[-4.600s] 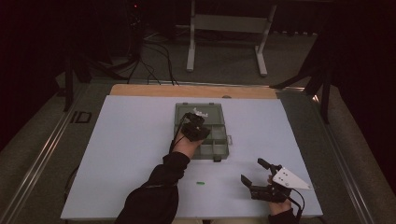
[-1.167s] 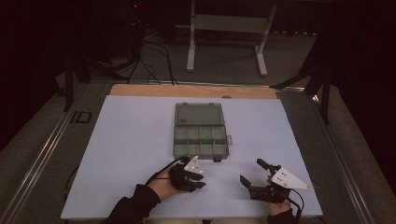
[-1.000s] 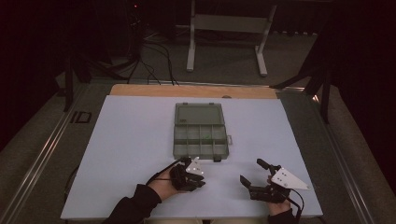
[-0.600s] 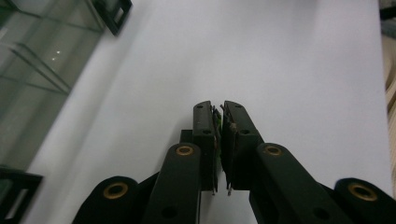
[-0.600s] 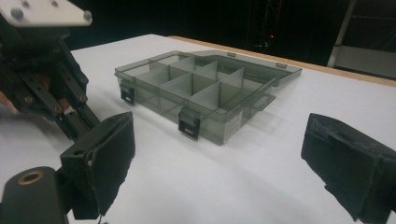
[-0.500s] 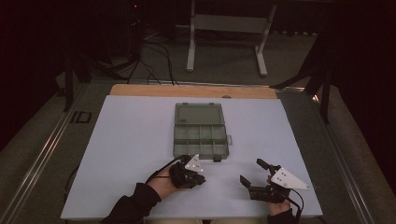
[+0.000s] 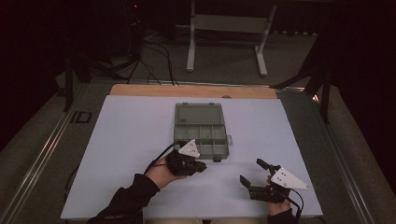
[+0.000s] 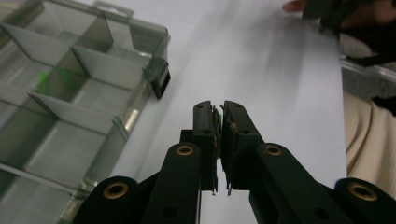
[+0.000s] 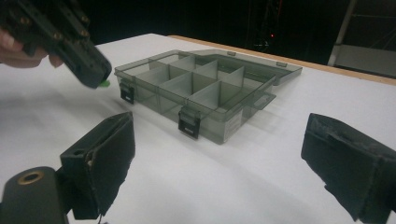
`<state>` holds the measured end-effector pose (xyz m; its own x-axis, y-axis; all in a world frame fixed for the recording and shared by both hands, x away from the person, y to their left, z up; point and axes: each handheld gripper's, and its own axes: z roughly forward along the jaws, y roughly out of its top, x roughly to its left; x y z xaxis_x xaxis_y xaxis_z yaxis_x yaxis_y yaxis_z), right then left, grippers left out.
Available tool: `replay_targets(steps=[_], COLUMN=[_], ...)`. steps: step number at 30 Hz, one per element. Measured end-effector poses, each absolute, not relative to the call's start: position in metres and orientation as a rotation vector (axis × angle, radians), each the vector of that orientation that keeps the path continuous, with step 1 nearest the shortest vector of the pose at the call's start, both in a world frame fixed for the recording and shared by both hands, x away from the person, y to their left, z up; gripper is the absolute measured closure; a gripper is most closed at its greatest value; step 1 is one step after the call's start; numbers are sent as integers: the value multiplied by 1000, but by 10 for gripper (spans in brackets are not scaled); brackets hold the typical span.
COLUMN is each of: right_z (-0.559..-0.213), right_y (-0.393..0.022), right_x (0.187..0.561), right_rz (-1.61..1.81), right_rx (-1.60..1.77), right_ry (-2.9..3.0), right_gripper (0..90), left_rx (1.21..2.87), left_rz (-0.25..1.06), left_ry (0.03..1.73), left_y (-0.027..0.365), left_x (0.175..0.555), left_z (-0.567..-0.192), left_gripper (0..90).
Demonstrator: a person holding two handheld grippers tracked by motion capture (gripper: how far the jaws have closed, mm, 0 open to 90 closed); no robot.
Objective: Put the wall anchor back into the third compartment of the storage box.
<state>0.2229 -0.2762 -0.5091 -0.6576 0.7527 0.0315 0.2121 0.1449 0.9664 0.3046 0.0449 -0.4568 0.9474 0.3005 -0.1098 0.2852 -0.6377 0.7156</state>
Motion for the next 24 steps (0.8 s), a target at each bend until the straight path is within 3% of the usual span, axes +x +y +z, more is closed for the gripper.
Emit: replay_targets(steps=[24], right_z=[-508], right_y=[-277], right_x=[223], right_rz=[1533], right_rx=[915], right_ry=[1955], right_gripper=[97], left_rx=[2160], left_rz=[153], left_ry=[599], left_y=[30], left_x=[351], left_z=[-422], left_gripper=[832])
